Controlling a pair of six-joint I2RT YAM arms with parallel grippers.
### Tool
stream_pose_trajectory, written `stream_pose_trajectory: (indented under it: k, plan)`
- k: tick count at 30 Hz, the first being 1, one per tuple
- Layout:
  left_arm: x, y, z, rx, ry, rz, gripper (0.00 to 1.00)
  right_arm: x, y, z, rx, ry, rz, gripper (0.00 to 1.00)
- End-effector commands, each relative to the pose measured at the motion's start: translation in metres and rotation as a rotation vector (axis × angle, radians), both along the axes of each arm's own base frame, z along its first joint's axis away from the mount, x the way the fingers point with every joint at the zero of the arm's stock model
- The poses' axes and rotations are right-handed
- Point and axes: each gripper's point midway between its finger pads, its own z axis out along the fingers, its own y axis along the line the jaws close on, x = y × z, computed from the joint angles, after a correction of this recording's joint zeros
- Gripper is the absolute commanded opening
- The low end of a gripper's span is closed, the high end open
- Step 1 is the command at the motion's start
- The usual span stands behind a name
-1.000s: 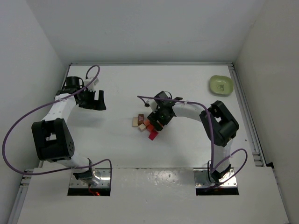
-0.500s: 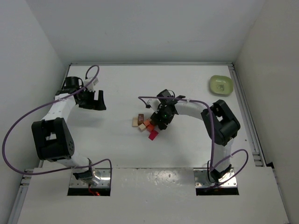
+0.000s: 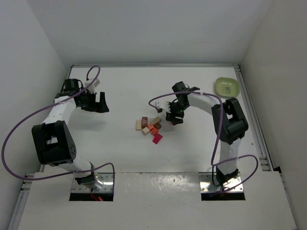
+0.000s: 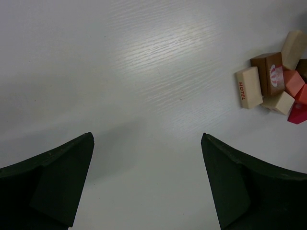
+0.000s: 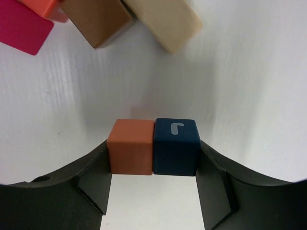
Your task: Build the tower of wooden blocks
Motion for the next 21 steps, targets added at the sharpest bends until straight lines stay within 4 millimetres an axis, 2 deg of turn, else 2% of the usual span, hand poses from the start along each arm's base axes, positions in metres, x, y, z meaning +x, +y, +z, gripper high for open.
stream_pose_trajectory:
  k: [1,3,4,5,7,8,9,11,13,15,16,18,21]
  plan:
    - [0.005,0.004,0.004,-0.006,-0.035,-0.012,1.0,-0.005,0.023,-0.002,0.05,0.001,0.231,0.29]
    - [0.005,0.006,0.003,0.008,-0.037,-0.013,1.0,-0.006,0.031,-0.004,0.052,-0.002,0.265,0.28]
    - [0.005,0.006,0.006,0.01,-0.046,-0.013,1.0,-0.012,0.042,-0.008,0.047,-0.001,0.296,0.28]
    - [0.005,0.006,0.006,0.01,-0.046,-0.013,1.0,-0.012,0.038,-0.017,0.033,0.021,0.287,0.28]
    - [0.005,0.009,0.006,0.01,-0.046,-0.003,1.0,-0.005,0.046,-0.011,0.026,0.022,0.27,0.27]
    - [0.005,0.009,0.006,0.01,-0.046,-0.003,1.0,-0.009,0.05,-0.022,0.008,0.05,0.271,0.27]
    - [0.002,0.009,0.006,0.01,-0.046,-0.003,1.0,-0.002,0.056,-0.016,0.01,0.048,0.248,0.27]
    - [0.002,0.012,0.006,0.01,-0.046,0.006,1.0,-0.001,0.066,-0.024,-0.015,0.055,0.236,0.27]
    - [0.0,0.011,0.003,0.008,-0.037,0.006,1.0,0.004,0.076,-0.022,-0.031,0.039,0.215,0.25]
    - [0.0,0.015,0.003,0.008,-0.037,0.015,1.0,0.0,0.09,-0.024,-0.039,0.035,0.197,0.24]
    - [0.0,0.015,0.0,0.006,-0.028,0.015,1.0,0.006,0.093,-0.023,-0.055,0.013,0.19,0.24]
    - [0.0,0.013,0.001,-0.002,-0.03,0.01,1.0,0.0,0.103,-0.027,-0.074,0.033,0.143,0.22]
    - [0.0,0.017,0.0,0.004,-0.034,0.013,1.0,-0.002,0.114,-0.018,-0.075,0.05,0.103,0.21]
